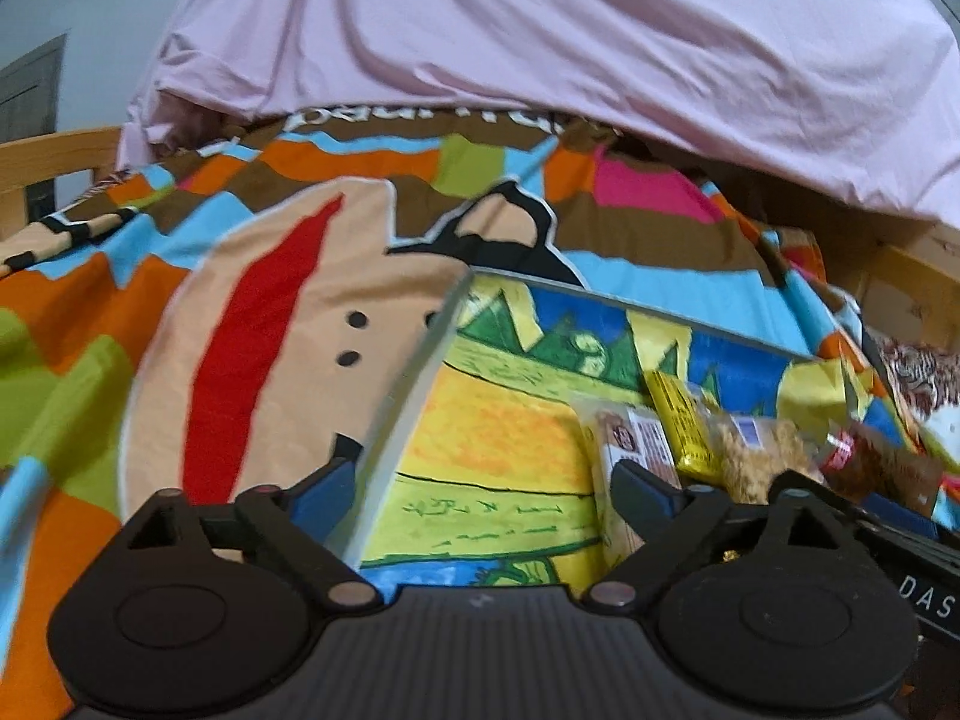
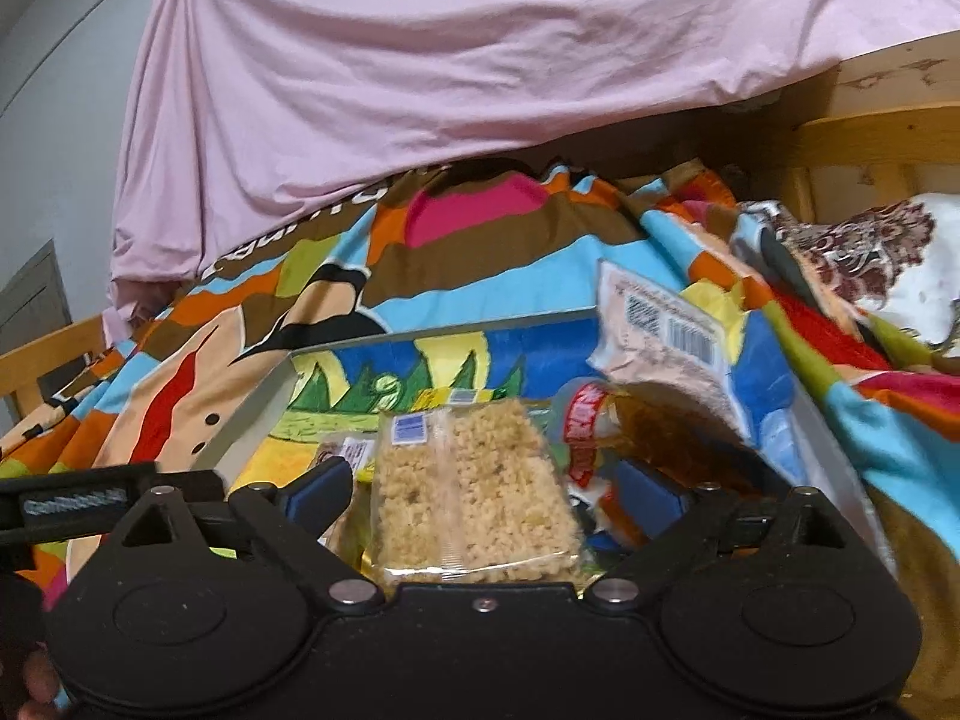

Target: Organize snacks

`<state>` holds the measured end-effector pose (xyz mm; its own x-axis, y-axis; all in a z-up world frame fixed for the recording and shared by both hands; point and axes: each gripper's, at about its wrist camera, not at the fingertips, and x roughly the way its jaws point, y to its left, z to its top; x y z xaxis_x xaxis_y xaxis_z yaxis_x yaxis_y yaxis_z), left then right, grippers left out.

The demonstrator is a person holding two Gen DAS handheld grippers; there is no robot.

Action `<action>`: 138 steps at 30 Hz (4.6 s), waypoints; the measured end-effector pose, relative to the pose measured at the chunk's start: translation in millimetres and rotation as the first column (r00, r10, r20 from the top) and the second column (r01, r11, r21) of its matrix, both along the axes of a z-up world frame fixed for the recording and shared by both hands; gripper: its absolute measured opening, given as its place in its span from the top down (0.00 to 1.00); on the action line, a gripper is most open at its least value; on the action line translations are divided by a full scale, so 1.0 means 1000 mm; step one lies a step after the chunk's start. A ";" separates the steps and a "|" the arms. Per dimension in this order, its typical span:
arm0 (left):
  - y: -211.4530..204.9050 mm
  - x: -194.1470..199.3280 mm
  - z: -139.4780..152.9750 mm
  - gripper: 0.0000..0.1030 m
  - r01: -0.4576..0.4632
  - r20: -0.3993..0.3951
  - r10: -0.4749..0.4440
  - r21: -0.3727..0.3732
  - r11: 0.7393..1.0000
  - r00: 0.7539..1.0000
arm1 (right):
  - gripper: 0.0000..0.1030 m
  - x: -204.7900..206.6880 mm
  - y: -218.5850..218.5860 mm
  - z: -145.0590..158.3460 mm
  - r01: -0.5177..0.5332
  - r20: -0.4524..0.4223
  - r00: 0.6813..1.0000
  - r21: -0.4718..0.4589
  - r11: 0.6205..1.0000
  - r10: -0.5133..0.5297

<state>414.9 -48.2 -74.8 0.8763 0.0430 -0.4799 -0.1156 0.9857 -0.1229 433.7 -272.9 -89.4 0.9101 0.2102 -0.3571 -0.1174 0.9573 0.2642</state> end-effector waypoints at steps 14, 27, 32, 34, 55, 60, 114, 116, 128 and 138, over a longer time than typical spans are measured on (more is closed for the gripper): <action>0.020 -0.059 0.051 0.01 -0.063 0.080 0.066 -0.046 0.997 0.995 | 0.01 -0.057 -0.008 0.071 0.032 0.113 0.993 -0.032 0.999 -0.028; 0.019 -0.139 0.077 0.01 -0.083 0.117 0.090 -0.069 0.994 0.989 | 0.01 -0.137 -0.008 0.105 0.013 0.127 0.992 -0.053 0.999 -0.006; 0.016 -0.171 0.082 0.01 -0.072 0.133 0.079 -0.058 0.996 0.988 | 0.01 -0.165 -0.008 0.114 0.007 0.127 0.992 -0.054 0.999 0.000; 0.015 -0.183 0.083 0.01 -0.068 0.139 0.074 -0.049 0.996 0.988 | 0.01 -0.177 -0.010 0.119 0.008 0.134 0.991 -0.059 0.998 0.000; 0.014 -0.261 0.093 0.01 -0.049 0.171 0.048 0.002 0.999 0.984 | 0.01 -0.251 -0.021 0.129 0.029 0.161 0.987 -0.124 0.992 -0.009; 0.018 -0.265 0.091 0.01 -0.055 0.166 0.055 -0.008 0.998 0.985 | 0.01 -0.254 -0.019 0.128 0.030 0.173 0.985 -0.134 0.990 -0.007; 0.015 -0.276 0.035 0.00 0.124 0.102 -0.137 0.125 0.984 0.985 | 0.01 -0.297 -0.001 0.065 0.129 0.096 0.989 -0.150 0.980 -0.116; 0.016 -0.275 0.035 0.00 0.117 0.101 -0.129 0.117 0.986 0.986 | 0.01 -0.296 -0.001 0.065 0.125 0.094 0.989 -0.151 0.981 -0.112; 0.019 -0.277 0.040 0.00 0.107 0.111 -0.119 0.110 0.988 0.987 | 0.01 -0.299 0.001 0.066 0.107 0.099 0.991 -0.166 0.980 -0.092; 0.019 -0.277 0.041 0.00 0.110 0.110 -0.121 0.100 0.989 0.987 | 0.01 -0.298 0.001 0.066 0.106 0.091 0.992 -0.161 0.981 -0.092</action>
